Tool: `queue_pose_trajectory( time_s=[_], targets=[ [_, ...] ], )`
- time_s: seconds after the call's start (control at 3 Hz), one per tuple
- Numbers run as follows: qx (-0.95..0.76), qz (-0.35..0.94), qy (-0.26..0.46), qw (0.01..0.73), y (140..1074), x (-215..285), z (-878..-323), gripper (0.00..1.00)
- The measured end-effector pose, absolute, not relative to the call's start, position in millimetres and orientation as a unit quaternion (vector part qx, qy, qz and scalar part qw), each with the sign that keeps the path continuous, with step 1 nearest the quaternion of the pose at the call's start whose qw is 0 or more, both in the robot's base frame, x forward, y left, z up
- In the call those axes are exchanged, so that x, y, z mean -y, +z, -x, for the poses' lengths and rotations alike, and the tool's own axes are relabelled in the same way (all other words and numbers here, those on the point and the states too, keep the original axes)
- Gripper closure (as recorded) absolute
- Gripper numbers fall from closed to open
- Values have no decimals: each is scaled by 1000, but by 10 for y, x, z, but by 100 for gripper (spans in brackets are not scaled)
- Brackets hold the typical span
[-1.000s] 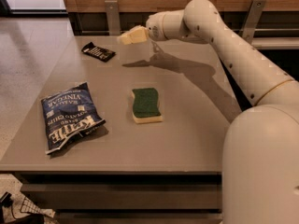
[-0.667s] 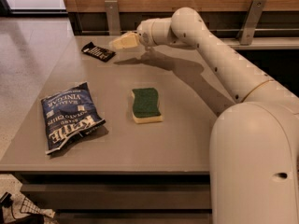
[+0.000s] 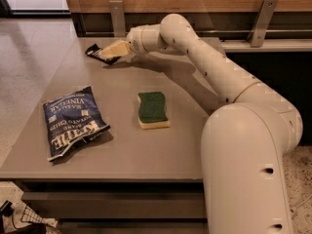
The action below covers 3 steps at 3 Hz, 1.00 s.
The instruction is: Pick rxbar chocolate
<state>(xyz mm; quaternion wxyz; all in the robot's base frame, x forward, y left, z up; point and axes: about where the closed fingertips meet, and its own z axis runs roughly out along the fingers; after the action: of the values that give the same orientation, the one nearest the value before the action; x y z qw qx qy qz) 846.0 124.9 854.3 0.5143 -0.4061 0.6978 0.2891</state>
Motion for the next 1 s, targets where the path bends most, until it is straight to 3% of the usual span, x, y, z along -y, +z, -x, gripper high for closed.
queue_pose_trajectory(
  time_s=[1.0],
  targets=[
    [-713,429,287,474,8170,-1640,-8346,0]
  ],
)
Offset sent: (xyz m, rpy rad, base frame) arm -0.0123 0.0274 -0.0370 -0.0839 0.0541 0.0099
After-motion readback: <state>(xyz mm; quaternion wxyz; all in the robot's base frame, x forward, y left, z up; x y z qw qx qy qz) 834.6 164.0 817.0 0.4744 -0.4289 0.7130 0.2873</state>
